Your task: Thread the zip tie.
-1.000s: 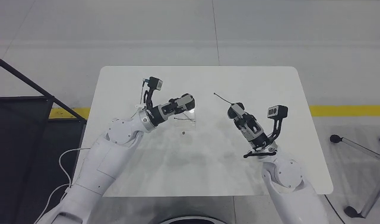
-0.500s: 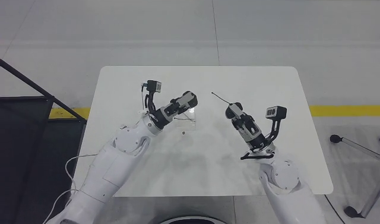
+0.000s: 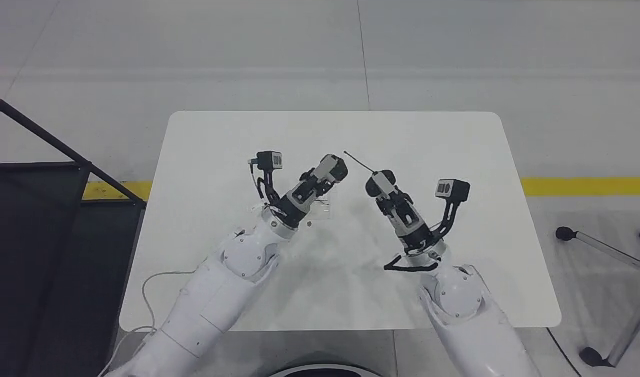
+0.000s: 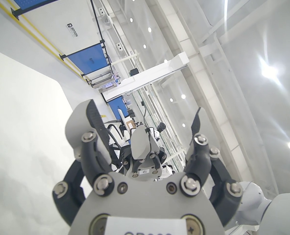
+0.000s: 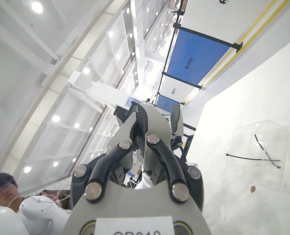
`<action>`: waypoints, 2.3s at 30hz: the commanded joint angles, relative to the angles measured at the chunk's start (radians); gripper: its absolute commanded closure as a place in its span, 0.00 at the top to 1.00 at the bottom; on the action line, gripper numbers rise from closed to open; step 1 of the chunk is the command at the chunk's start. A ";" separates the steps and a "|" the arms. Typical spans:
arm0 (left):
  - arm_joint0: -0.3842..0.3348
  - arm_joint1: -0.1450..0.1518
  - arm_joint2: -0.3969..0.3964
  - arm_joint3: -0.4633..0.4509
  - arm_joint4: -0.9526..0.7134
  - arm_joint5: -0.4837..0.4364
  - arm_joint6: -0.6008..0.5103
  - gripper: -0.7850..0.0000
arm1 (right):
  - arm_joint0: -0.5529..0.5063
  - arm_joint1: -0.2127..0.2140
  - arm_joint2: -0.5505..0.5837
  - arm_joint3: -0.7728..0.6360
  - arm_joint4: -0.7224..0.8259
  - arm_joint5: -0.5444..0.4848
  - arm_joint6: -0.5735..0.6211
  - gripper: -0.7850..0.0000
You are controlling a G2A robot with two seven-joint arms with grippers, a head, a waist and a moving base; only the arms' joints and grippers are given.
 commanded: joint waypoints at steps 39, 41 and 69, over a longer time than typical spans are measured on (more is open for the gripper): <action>-0.007 -0.060 0.006 0.043 -0.037 0.015 -0.081 0.00 | -0.018 -0.027 0.006 0.008 -0.144 0.009 -0.055 0.00; -0.005 -0.062 0.003 0.043 -0.033 0.017 -0.079 0.00 | -0.019 -0.028 0.008 0.008 -0.147 0.009 -0.052 0.00; 0.368 0.021 -0.443 -0.299 0.219 0.123 -0.006 0.00 | 0.147 -0.006 0.019 0.011 -0.294 0.198 0.422 1.00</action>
